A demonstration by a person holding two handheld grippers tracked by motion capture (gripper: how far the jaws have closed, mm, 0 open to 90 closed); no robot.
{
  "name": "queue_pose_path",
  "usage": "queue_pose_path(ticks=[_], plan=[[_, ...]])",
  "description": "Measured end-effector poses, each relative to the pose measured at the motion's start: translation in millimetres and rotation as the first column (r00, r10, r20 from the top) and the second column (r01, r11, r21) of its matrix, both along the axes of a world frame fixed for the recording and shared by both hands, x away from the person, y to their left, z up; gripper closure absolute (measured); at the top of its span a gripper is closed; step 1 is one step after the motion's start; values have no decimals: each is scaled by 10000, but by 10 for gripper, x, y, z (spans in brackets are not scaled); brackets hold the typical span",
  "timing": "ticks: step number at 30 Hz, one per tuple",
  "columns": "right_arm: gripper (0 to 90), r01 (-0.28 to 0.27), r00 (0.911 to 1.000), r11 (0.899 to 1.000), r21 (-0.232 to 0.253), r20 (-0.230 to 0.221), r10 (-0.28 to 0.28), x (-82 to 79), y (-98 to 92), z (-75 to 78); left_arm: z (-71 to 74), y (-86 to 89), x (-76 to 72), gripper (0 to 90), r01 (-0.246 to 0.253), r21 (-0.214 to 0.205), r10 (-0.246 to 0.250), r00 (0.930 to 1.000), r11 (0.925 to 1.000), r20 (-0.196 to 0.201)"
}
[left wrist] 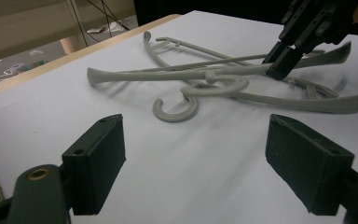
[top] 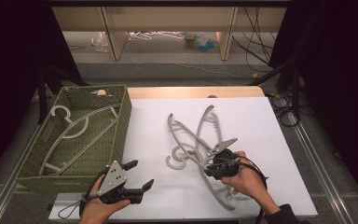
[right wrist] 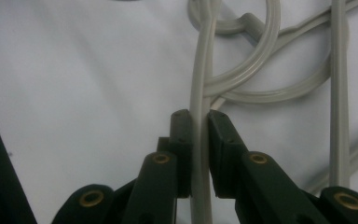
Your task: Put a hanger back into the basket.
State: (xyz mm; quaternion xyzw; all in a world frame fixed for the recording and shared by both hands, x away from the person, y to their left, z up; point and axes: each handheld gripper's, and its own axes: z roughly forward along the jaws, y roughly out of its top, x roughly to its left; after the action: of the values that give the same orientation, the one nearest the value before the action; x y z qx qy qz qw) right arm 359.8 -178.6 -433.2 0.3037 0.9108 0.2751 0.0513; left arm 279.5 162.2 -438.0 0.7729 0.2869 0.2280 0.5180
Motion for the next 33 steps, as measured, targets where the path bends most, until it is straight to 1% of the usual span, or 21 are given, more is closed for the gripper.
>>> queue_pose_path(ticks=[1, 4, 5, 7, 8, 10, 11, 12, 14, 15, 16, 17, 19, 21, 23, 24, 26, 28, 29, 32, 33], plan=[[817, -272, 9995, 9995, -187, 147, 275, -3, -12, 13, -1, -1, -1, 199, -7, -9, 7, 10000, 10000, -11], [818, -401, 9990, 9990, -172, 197, 404, -27, -48, 42, -4, 0, 3, 200, -6, 73, 6, 10000, 10000, 30], [818, -517, 9982, 9986, -148, 283, 521, -38, -69, 62, -11, -6, 5, 200, 5, -9, -5, 10000, 10000, 55], [819, -721, 9964, 9974, 19, 459, 719, -55, -93, 77, -7, -3, 7, 202, -8, 161, 6, 10000, 9999, 99], [819, -903, 9953, 9959, 72, 365, 900, -75, -115, 107, -7, -5, 7, 203, -18, 145, 17, 10000, 9999, 70], [819, -993, 9940, 9949, 160, 485, 984, -106, -135, 135, -5, 1, 10, 208, 16, -332, -28, 9994, 9994, -344], [819, -1258, 9910, 9918, 236, 493, 1246, -113, -157, 160, -8, -3, 15, 212, 9, -465, -28, 9991, 9989, -421], [820, -1328, 9898, 9905, 355, 557, 1308, -123, -167, 170, -14, -9, 21, 214, -24, -305, 13, 9994, 9995, -347], [820, -1475, 9880, 9883, 394, 511, 1455, -138, -185, 196, -20, -20, 22, 217, -42, -249, 34, 9995, 9997, -319], [820, -1696, 9839, 9843, 480, 656, 1664, -154, -200, 213, -24, -37, 34, 218, -87, -128, 84, 9997, 9999, -226], [820, -1737, 9835, 9841, 375, 587, 1714, -164, -208, 232, -25, -49, 45, 218, -63, -108, 61, 9998, 9999, -190], [820, -1932, 9800, 9799, 490, 572, 1904, -168, -210, 238, -22, -78, 67, 218, 35, 129, -35, 10000, 9999, -20], [821, -2020, 9780, 9781, 494, 636, 1987, -199, -199, 256, -21, -116, 86, 225, 230, 427, -235, 9997, 9988, 117], [821, -2247, 9731, 9735, 414, 619, 2220, -212, -189, 277, -25, -183, 114, 238, 379, 602, -383, 9993, 9975, 54], [821, -2482, 9671, 9680, 374, 676, 2454, -249, -162, 297, -34, -242, 154, 235, 506, 936, -523, 9985, 9943, 151], [821, -2560, 9651, 9658, 425, 684, 2528, -260, -152, 298, -42, -277, 178, 242, 721, 1249, -751, 9970, 9895, 197], [821, -2755, 9599, 9606, 373, 641, 2729, -288, -131, 317, -49, -331, 219, 325, 1024, 1534, -1067, 9941, 9828, 201], [821, -2866, 9567, 9573, 378, 653, 2838, -296, -121, 321, -59, -388, 263, 295, 1143, 1784, -1190, 9928, 9773, 155], [821, -2907, 9556, 9560, 394, 621, 2881, -304, -113, 322, -64, -422, 290, 297, 1213, 2005, -1288, 9914, 9721, 248], [821, -3087, 9498, 9503, 395, 655, 3059, -318, -110, 329, -70, -486, 344, 318, 1464, 2309, -1582, 9868, 9619, 333], [821, -3117, 9488, 9493, 410, 670, 3086, -324, -109, 335, -71, -514, 363, 321, 1549, 2468, -1693, 9848, 9566, 381]])
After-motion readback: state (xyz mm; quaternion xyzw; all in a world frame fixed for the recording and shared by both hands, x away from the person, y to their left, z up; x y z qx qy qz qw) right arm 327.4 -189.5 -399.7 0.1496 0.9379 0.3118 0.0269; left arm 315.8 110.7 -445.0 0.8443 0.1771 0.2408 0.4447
